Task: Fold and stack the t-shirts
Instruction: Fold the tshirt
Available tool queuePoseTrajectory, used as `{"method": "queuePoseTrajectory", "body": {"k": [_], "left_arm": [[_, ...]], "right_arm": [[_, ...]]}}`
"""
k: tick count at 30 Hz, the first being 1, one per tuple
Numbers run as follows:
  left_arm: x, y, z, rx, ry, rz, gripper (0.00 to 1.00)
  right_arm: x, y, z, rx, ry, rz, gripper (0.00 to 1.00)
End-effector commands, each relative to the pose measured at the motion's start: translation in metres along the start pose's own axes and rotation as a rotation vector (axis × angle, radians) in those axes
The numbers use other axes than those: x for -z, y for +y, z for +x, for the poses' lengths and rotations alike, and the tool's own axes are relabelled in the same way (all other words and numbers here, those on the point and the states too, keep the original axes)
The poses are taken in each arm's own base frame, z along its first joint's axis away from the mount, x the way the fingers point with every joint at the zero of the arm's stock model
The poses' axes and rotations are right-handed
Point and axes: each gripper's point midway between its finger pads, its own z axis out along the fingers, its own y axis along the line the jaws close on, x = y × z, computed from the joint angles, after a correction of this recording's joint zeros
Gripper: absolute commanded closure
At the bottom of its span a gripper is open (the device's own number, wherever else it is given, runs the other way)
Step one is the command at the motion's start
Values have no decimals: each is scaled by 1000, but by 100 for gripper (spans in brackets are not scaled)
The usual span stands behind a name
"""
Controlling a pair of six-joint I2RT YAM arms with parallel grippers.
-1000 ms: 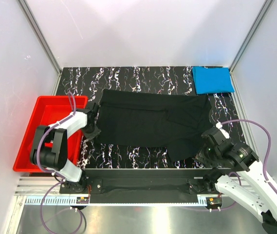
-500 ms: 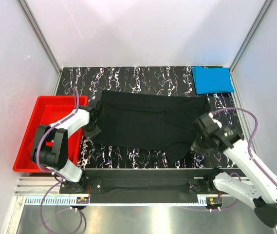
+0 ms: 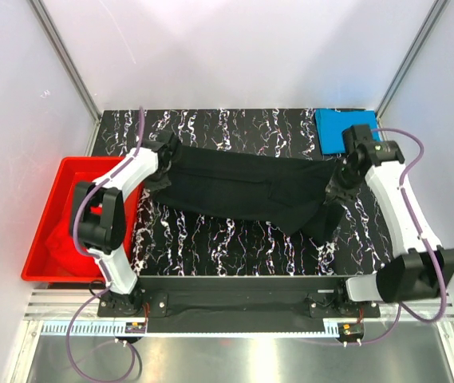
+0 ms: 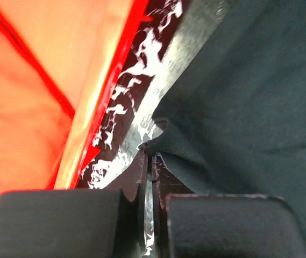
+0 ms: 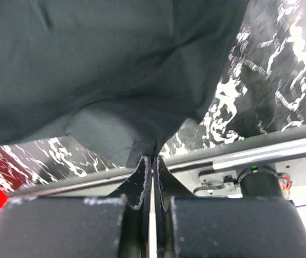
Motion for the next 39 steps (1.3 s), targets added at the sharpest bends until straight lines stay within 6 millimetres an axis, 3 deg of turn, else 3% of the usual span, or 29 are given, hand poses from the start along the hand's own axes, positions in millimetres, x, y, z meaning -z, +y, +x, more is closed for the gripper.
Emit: {"method": "queuePoseTrajectory", "body": {"k": [1,8,9,15,21,39], "left_arm": [[2,-2,-21,-66,-50,-46,100],[3,-25,-58,-78,-91,-36,100],[4,-27,-62,-78,-99,-39,100],[-5,-42,-83,-89,-104,-57,100],[-21,-53,-86,-93,-98,-61,100],[-34,-69,-113,-76,-105,-55,96]], "right_arm": [[8,1,-27,64,-4,-36,100],[-2,5,-82,47,-12,-55,100],[-11,6,-85,46,11,-50,100],[-37,9,-99,49,54,-38,100],[-54,11,-116,54,67,-28,100],[-93,20,-144,28,77,-27,100]]}}
